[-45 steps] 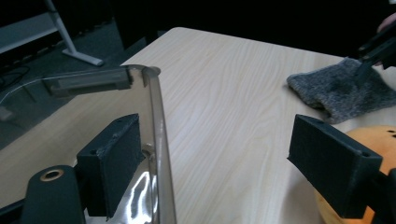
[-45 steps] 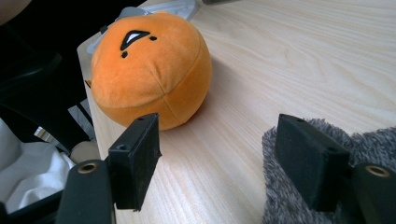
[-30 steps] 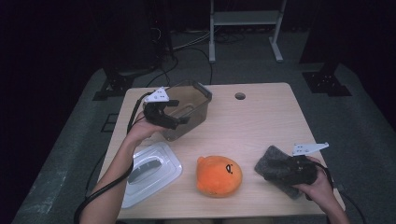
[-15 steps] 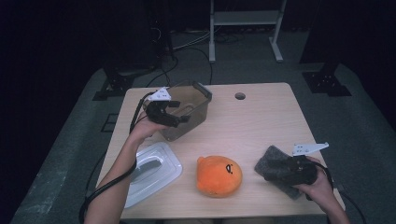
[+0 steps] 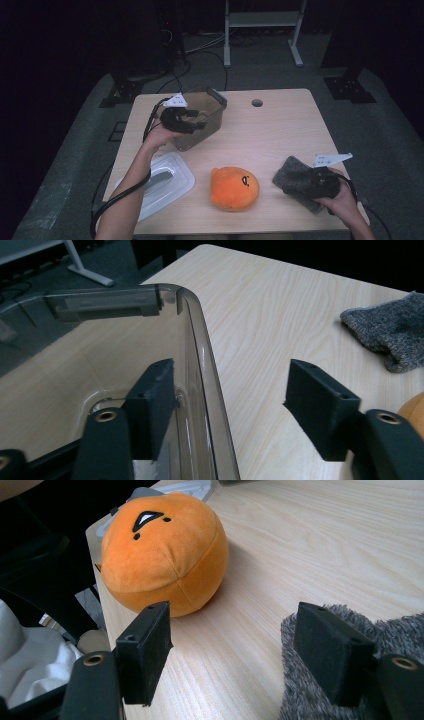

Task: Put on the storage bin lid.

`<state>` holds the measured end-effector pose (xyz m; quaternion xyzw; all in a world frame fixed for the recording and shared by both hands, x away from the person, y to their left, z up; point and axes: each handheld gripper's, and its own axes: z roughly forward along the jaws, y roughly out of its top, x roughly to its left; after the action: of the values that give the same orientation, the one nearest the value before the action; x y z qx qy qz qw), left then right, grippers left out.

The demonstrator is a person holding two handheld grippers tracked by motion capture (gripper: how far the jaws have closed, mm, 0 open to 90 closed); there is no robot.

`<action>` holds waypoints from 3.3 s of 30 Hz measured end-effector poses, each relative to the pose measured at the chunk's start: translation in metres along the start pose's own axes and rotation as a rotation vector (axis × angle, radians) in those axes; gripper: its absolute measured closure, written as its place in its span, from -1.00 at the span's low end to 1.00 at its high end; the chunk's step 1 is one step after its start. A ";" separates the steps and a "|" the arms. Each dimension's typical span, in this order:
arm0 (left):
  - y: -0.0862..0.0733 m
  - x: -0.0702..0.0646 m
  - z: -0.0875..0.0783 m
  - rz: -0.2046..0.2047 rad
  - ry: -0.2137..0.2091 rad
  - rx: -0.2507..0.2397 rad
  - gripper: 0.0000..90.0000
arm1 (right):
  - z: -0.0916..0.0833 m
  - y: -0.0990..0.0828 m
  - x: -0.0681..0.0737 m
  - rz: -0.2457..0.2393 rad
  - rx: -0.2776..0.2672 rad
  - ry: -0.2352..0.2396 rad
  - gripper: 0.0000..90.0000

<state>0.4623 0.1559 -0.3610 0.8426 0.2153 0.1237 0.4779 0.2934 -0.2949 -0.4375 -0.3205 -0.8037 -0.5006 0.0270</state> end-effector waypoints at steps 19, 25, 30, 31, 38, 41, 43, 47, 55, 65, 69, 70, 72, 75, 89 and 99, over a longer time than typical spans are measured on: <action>0.002 0.000 0.005 -0.008 0.024 0.099 0.38 | -0.001 0.000 0.001 -0.006 -0.004 0.001 -0.33; 0.001 0.001 0.006 -0.003 0.038 0.148 0.47 | -0.001 0.000 0.001 -0.007 -0.005 0.002 -0.33; 0.000 0.000 0.008 0.002 0.042 0.180 0.67 | -0.001 0.001 0.001 -0.005 -0.007 0.004 -0.33; -0.001 0.000 0.008 -0.001 0.043 0.180 0.69 | -0.002 0.001 0.001 -0.005 -0.007 0.003 -0.33; 0.001 -0.001 0.008 0.013 0.043 0.193 0.72 | -0.002 0.001 0.001 -0.007 -0.009 0.004 -0.33; 0.001 -0.003 0.009 0.017 0.034 0.188 0.76 | -0.002 0.001 0.001 -0.006 -0.009 0.004 -0.33; 0.001 -0.004 0.010 0.028 0.028 0.190 0.77 | -0.002 0.001 0.001 -0.007 -0.007 0.003 -0.33; 0.003 -0.008 0.012 0.034 0.022 0.190 0.77 | -0.002 0.001 0.001 -0.008 -0.010 0.003 -0.33; 0.006 -0.016 0.017 0.051 -0.005 0.190 0.77 | -0.003 0.000 0.001 -0.009 -0.010 0.003 -0.33; 0.011 -0.029 0.025 0.071 -0.040 0.188 0.77 | -0.003 0.000 0.002 -0.006 -0.009 0.004 -0.33; 0.012 -0.033 0.026 0.077 -0.053 0.188 0.77 | -0.003 0.000 0.002 -0.007 -0.009 0.004 -0.33; 0.012 -0.034 0.027 0.077 -0.055 0.187 0.77 | -0.003 0.000 0.002 -0.007 -0.009 0.004 -0.33; 0.012 -0.036 0.028 0.077 -0.061 0.183 0.77 | -0.003 0.000 0.002 -0.006 -0.009 0.005 -0.33; 0.013 -0.040 0.029 0.088 -0.069 0.187 0.77 | -0.003 0.000 0.002 -0.005 -0.006 0.006 -0.33; 0.016 -0.053 0.033 0.114 -0.102 0.194 0.77 | -0.002 0.000 0.002 -0.006 -0.005 0.008 -0.33; 0.019 -0.062 0.035 0.145 -0.131 0.206 0.77 | -0.002 0.000 0.002 -0.008 -0.003 0.007 -0.33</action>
<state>0.4274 0.0914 -0.3631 0.9068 0.1338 0.0798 0.3918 0.2913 -0.2951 -0.4359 -0.3155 -0.8040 -0.5032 0.0273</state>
